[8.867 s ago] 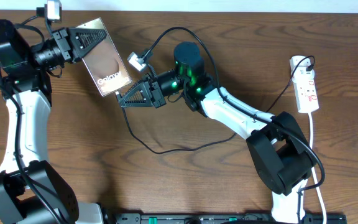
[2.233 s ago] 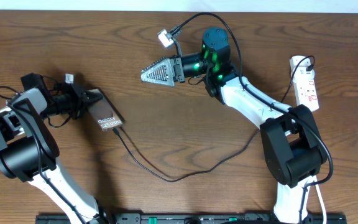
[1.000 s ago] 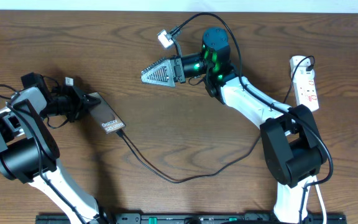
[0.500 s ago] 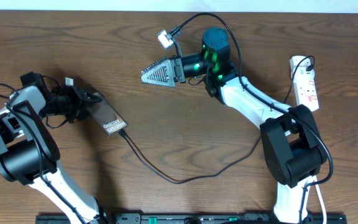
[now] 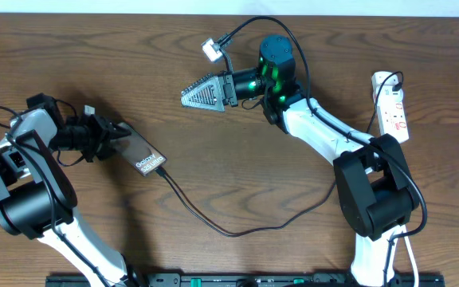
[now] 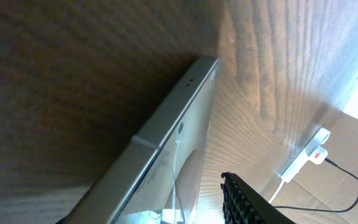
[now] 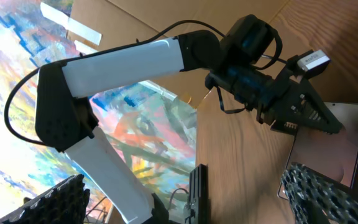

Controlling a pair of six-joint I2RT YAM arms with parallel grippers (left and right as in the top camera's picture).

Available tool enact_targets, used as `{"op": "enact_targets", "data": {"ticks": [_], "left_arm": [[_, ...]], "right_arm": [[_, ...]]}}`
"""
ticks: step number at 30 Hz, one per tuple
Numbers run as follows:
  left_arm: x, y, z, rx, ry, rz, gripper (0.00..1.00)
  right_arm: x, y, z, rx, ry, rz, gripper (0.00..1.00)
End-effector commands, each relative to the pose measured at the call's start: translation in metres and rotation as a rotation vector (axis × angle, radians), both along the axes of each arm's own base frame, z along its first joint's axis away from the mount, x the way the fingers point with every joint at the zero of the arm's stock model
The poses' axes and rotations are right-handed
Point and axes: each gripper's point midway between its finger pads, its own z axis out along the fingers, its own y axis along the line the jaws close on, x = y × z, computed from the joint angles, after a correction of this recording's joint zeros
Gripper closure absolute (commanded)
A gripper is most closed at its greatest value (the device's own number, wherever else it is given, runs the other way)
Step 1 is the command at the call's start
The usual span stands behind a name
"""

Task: Plug charger to phone and switch on socket
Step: 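Lower the phone with the left gripper and lay it on the table, then swing the right gripper right toward the white power strip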

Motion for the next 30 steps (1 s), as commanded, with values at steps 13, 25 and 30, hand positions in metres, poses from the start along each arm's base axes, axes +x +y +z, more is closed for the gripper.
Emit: {"op": "enact_targets", "data": {"ticks": [13, 25, 30], "left_arm": [[-0.045, 0.021, -0.042, 0.175, 0.26, -0.001, 0.48], [-0.054, 0.017, -0.04, 0.156, 0.299, -0.007, 0.48], [-0.055, 0.016, -0.039, 0.152, 0.305, -0.008, 0.47]], "right_arm": [[-0.003, 0.001, 0.005, 0.012, -0.033, 0.016, 0.01], [-0.003, 0.001, 0.005, 0.012, -0.033, 0.016, 0.01], [-0.003, 0.001, 0.005, 0.012, -0.033, 0.016, 0.01]]}}
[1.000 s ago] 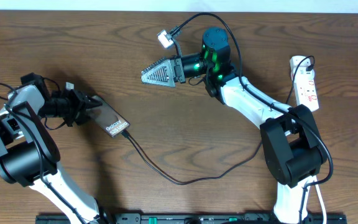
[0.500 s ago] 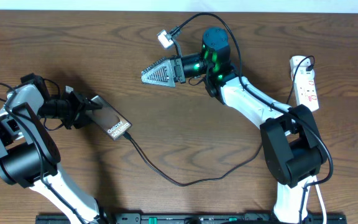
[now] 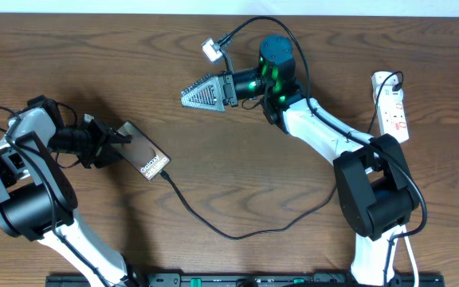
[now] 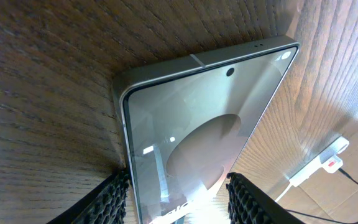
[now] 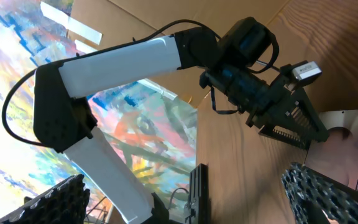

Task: Plug charger to phone and switch on socket
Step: 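Swing the right gripper right toward the white power strip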

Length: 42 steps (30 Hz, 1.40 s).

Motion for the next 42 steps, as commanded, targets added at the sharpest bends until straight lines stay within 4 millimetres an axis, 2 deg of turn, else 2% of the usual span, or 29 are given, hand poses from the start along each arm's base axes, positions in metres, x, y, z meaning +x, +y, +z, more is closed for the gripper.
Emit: {"op": "enact_targets", "data": {"ticks": [1, 7, 10, 13, 22, 27, 31, 35, 39, 42], "left_arm": [[-0.033, 0.014, -0.037, 0.117, 0.16, -0.038, 0.47], [-0.039, 0.019, -0.035, 0.158, 0.186, -0.05, 0.47], [-0.04, 0.027, -0.025, 0.213, 0.176, -0.054, 0.47], [-0.034, 0.035, -0.005, 0.275, 0.124, -0.048, 0.47], [-0.014, 0.041, 0.096, 0.423, -0.178, -0.006, 0.4], [-0.005, 0.007, 0.163, 0.372, -0.478, -0.102, 0.34], [-0.007, -0.016, 0.201, 0.38, -0.617, -0.145, 0.31], [-0.01, -0.036, 0.222, 0.398, -0.696, -0.194, 0.3], [-0.011, -0.052, 0.232, 0.399, -0.742, -0.236, 0.29], [-0.012, -0.059, 0.231, 0.389, -0.742, -0.257, 0.28]], "right_arm": [[-0.002, 0.001, 0.005, 0.012, -0.034, 0.013, 0.01], [-0.002, 0.001, 0.005, 0.012, -0.034, 0.013, 0.01], [-0.002, 0.001, 0.005, 0.014, -0.044, 0.013, 0.01], [-0.002, 0.001, 0.005, 0.017, -0.052, 0.013, 0.01], [-0.003, 0.001, 0.005, 0.02, -0.065, 0.017, 0.01], [-0.003, -0.004, -0.001, 0.0, -0.032, 0.033, 0.01], [0.011, -0.016, -0.022, -0.068, 0.07, -0.022, 0.01], [0.036, -0.033, -0.059, -0.195, 0.162, -0.176, 0.01], [0.056, -0.064, -0.1, -0.367, 0.227, -0.339, 0.01], [0.063, -0.096, -0.116, -0.505, 0.235, -0.451, 0.01]]}}
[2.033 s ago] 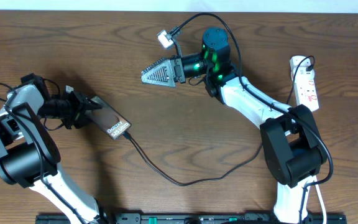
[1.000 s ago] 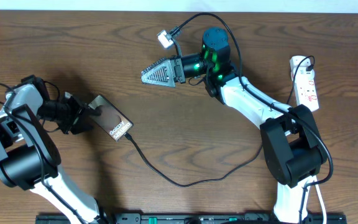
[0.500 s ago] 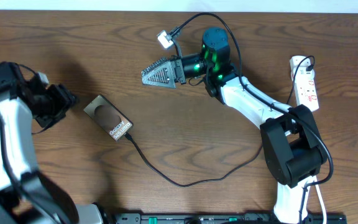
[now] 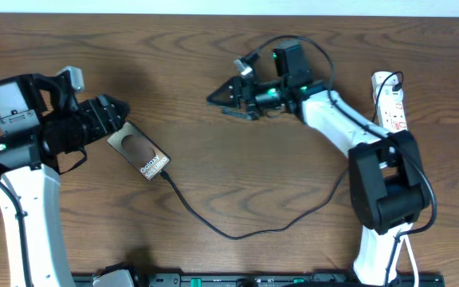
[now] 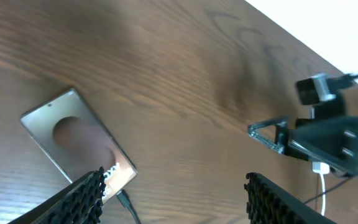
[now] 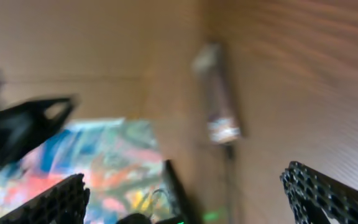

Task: Plug charger to phone and switch on socket
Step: 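Swing the right gripper right toward the white power strip, then position the right gripper over the orange switch beside the charger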

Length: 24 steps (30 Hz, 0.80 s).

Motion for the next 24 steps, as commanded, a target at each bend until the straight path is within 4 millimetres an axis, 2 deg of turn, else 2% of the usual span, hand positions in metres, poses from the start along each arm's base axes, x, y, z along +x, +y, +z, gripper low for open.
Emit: {"op": "enact_targets", "data": {"ticks": [1, 4, 7, 9, 12, 16, 17, 19, 22, 24], "left_arm": [[-0.001, -0.009, 0.001, -0.001, -0.008, -0.04, 0.28], [-0.001, -0.012, 0.002, -0.001, -0.01, -0.049, 0.28], [0.0, -0.012, 0.002, 0.0, -0.012, -0.051, 0.29], [-0.001, -0.012, 0.002, 0.001, -0.012, -0.051, 0.28], [0.0, -0.011, 0.001, 0.009, -0.009, -0.044, 0.28], [0.0, -0.01, 0.001, 0.012, -0.008, -0.042, 0.28], [0.0, -0.01, 0.001, 0.012, -0.008, -0.042, 0.28], [0.0, -0.01, 0.001, 0.012, -0.008, -0.042, 0.28], [-0.001, -0.01, 0.0, 0.011, -0.007, -0.043, 0.28], [-0.001, -0.01, 0.0, 0.011, -0.007, -0.043, 0.28]], "right_arm": [[0.024, -0.037, -0.001, -0.185, -0.179, -0.108, 0.01], [0.026, -0.077, 0.012, -0.347, -0.22, -0.203, 0.01], [0.027, -0.123, 0.043, -0.499, -0.291, -0.33, 0.01], [0.024, -0.153, 0.072, -0.574, -0.353, -0.425, 0.01], [0.012, -0.196, 0.128, -0.631, -0.466, -0.583, 0.01], [-0.016, -0.25, 0.209, -0.659, -0.647, -0.812, 0.01], [-0.027, -0.269, 0.229, -0.685, -0.691, -0.896, 0.01], [-0.048, -0.304, 0.258, -0.749, -0.75, -1.053, 0.01], [-0.08, -0.348, 0.286, -0.862, -0.799, -1.25, 0.01], [-0.092, -0.361, 0.29, -0.919, -0.815, -1.272, 0.01]]}}
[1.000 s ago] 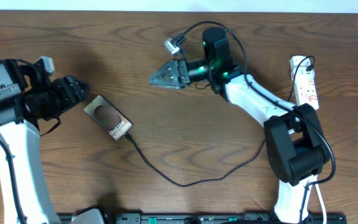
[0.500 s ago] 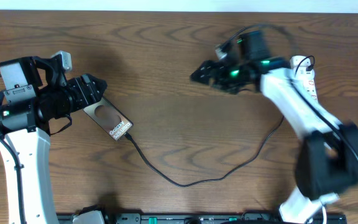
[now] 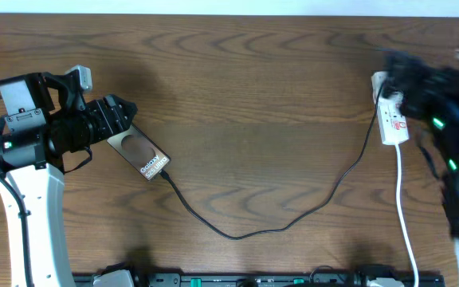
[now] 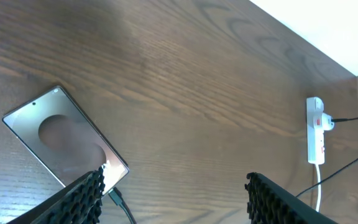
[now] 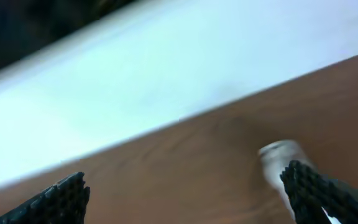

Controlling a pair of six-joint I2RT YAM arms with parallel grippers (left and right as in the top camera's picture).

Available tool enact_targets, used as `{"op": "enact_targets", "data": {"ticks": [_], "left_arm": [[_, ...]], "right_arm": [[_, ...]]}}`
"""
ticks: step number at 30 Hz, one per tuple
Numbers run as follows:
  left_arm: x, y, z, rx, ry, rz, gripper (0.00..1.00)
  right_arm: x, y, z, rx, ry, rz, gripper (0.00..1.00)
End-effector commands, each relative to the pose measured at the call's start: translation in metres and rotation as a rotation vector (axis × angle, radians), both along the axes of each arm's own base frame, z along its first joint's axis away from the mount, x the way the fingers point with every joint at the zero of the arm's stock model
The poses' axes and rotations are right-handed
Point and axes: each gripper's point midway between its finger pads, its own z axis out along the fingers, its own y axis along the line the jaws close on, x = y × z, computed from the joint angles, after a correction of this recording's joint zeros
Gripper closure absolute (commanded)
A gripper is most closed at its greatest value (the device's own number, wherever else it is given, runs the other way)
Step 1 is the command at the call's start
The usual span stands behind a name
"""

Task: Plug charger to phone and switch on socket
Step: 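Position the right gripper over the orange switch beside the charger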

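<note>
The phone (image 3: 139, 155) lies flat, screen up, on the left of the wooden table (image 3: 253, 72), also seen in the left wrist view (image 4: 64, 138). A black charger cable (image 3: 237, 233) is plugged into its near end (image 4: 114, 196) and runs right to the white socket strip (image 3: 391, 112) (image 4: 315, 130). My left gripper (image 3: 122, 118) (image 4: 176, 205) is open above the phone's far end, holding nothing. My right gripper (image 3: 401, 72) (image 5: 188, 199) is blurred and open over the strip (image 5: 278, 163). Its switch position cannot be read.
A white lead (image 3: 405, 207) runs from the strip toward the table's front edge. A white wall (image 5: 166, 68) rises behind the table's far edge. A black rail (image 3: 237, 279) lies along the front.
My right gripper was over the middle back of the table. It is now at the far right, over the socket strip, still open. The left arm and the phone have barely shifted.
With the cable plugged in, my left gripper was low against the phone's far end. Then it sat open just left of the flat phone, and later it was raised above it. The right gripper stayed open mid-table and has now reached the socket strip.
</note>
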Motion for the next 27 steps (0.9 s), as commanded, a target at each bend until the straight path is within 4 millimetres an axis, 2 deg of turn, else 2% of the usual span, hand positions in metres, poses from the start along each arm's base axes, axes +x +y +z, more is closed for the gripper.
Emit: {"op": "enact_targets", "data": {"ticks": [1, 3, 5, 14, 18, 22, 27], "left_arm": [[0.0, 0.0, 0.0, 0.018, -0.009, -0.011, 0.28], [0.0, 0.0, 0.0, 0.018, -0.009, -0.011, 0.28], [0.0, 0.0, 0.001, 0.019, -0.011, -0.011, 0.28], [0.0, 0.0, 0.001, 0.019, -0.011, -0.011, 0.28], [0.0, 0.0, 0.0, 0.018, -0.008, -0.011, 0.28], [0.0, 0.0, 0.0, 0.018, -0.008, -0.011, 0.28], [0.0, 0.0, 0.0, 0.018, -0.008, -0.011, 0.28]], "right_arm": [[-0.016, -0.044, -0.001, -0.111, 0.027, -0.199, 0.01], [-0.019, -0.05, -0.013, -0.119, 0.082, -0.211, 0.01], [-0.014, -0.055, -0.034, -0.146, 0.171, -0.21, 0.01], [0.038, -0.08, -0.117, -0.174, 0.454, -0.205, 0.01], [0.062, -0.089, -0.157, -0.098, 0.535, -0.133, 0.01], [0.076, -0.104, -0.188, 0.034, 0.569, -0.038, 0.01], [0.082, -0.131, -0.205, 0.206, 0.545, 0.065, 0.01]]}}
